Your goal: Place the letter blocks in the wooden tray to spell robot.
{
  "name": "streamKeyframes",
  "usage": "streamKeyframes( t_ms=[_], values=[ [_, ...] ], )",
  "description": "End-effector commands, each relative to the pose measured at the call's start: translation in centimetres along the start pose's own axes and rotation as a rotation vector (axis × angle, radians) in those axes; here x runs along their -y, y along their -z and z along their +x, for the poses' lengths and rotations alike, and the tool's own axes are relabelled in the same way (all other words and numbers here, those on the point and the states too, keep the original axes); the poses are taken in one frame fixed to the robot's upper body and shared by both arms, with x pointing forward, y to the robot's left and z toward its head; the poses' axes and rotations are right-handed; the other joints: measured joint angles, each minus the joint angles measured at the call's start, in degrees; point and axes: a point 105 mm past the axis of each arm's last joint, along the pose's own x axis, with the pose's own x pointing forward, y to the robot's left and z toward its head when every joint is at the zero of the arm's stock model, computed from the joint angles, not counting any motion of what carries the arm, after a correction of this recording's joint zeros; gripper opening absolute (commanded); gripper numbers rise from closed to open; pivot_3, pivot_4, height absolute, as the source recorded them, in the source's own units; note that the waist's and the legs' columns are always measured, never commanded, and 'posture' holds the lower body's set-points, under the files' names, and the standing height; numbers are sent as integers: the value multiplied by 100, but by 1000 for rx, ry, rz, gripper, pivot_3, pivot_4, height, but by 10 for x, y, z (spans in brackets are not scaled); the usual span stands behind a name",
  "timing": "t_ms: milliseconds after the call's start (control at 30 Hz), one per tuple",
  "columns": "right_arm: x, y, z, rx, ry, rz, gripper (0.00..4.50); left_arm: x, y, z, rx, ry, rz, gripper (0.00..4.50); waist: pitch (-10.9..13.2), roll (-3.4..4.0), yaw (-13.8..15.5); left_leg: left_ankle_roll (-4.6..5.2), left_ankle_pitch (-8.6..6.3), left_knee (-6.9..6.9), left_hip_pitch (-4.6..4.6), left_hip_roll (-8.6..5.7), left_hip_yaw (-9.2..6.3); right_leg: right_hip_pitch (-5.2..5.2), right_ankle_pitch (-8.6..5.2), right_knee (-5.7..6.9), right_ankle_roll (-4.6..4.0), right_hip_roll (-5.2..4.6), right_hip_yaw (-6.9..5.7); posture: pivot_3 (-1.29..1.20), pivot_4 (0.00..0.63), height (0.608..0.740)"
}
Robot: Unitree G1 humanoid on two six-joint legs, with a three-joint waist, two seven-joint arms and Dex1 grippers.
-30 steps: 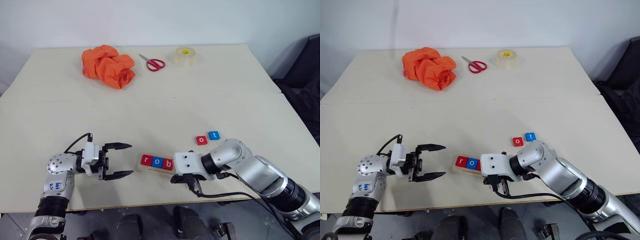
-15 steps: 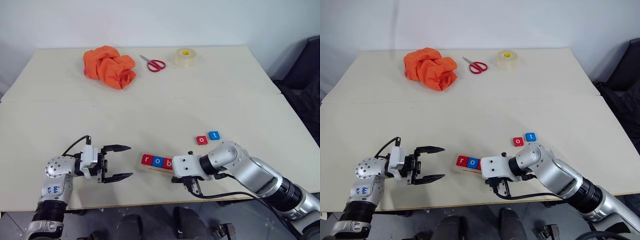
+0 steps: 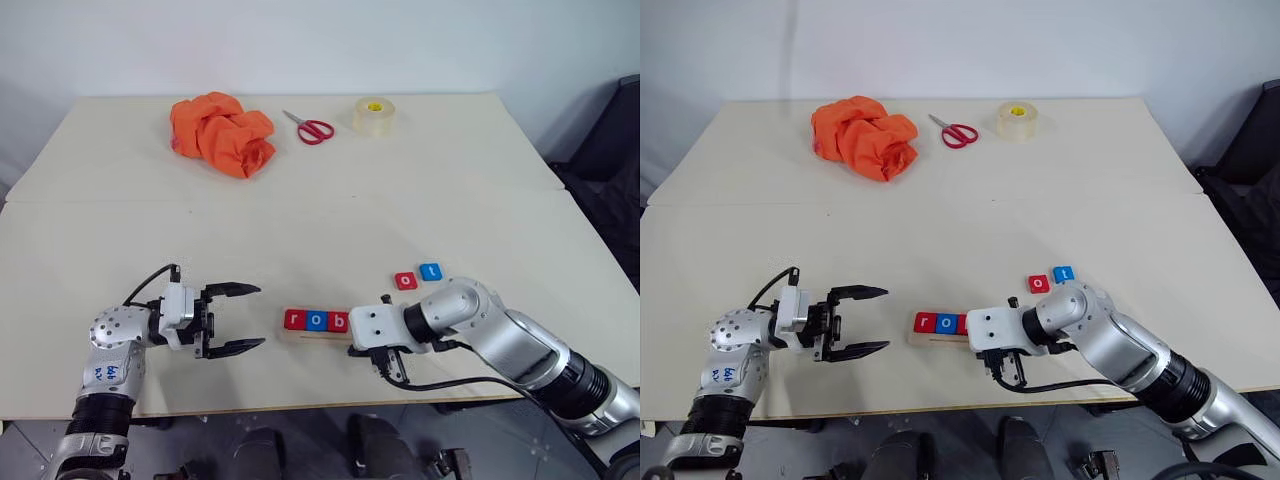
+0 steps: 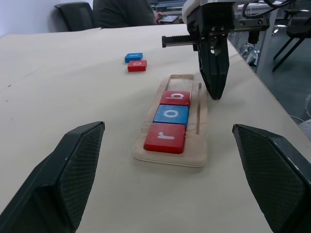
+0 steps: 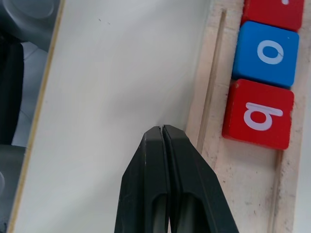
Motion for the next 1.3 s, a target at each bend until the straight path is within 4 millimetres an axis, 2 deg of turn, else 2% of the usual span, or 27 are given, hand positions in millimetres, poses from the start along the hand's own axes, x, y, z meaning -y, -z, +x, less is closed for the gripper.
streamKeyframes(
  t_ms=[33,233,300,433,500,633,767,1000,1100,1300],
  values=[
    [13,33,-9,-132,89,74,55,-3,-4,1,9,7,31,4500,-2,-4,0,0,0,1,0,0,0,1,0,0,0,0,0,0,150,740],
    [15,33,-10,-127,103,74,55,-6,-5,2,10,9,38,4500,-8,-13,4,0,0,3,0,0,0,1,1,0,-1,0,0,0,150,740],
    [12,25,-13,-88,94,86,55,-7,-5,1,9,11,38,4500,-8,-13,4,0,0,3,0,0,0,1,1,0,-1,-1,0,0,150,740],
    [10,8,-29,17,122,123,55,-7,-5,-1,4,16,35,4500,-8,-13,14,0,0,0,-8,0,0,-5,1,-2,-1,-1,0,0,150,740],
    [11,7,-34,38,141,155,55,-8,-4,-1,3,16,33,4500,-7,-13,7,0,-1,-3,-12,0,0,-10,2,-4,2,-1,-1,0,150,740],
    [15,11,-57,122,250,254,55,-9,-4,-3,-2,21,28,4500,-7,-12,4,0,-2,-18,-13,3,0,-16,0,-8,-1,4,-3,0,150,740],
    [26,33,-80,133,431,370,939,-14,-2,-2,-1,23,23,4500,-7,-13,5,0,-2,-20,-13,2,1,-16,0,-11,0,4,-3,0,150,740],
    [18,47,-99,169,546,468,3420,-19,-1,6,13,50,14,4500,-6,-13,8,0,-2,-19,-13,1,1,-14,0,-13,1,4,-3,0,150,740],
    [6,56,-108,196,614,523,4458,-23,-1,8,19,65,11,4500,-6,-14,22,0,-2,-20,-14,1,1,-13,0,-15,2,5,-3,0,150,740],
    [-21,70,-119,205,710,628,4458,-27,-1,3,14,79,-3,4500,-6,-14,12,2,-3,-21,-14,1,1,-10,2,-19,6,7,-2,0,150,740]
  ],
)
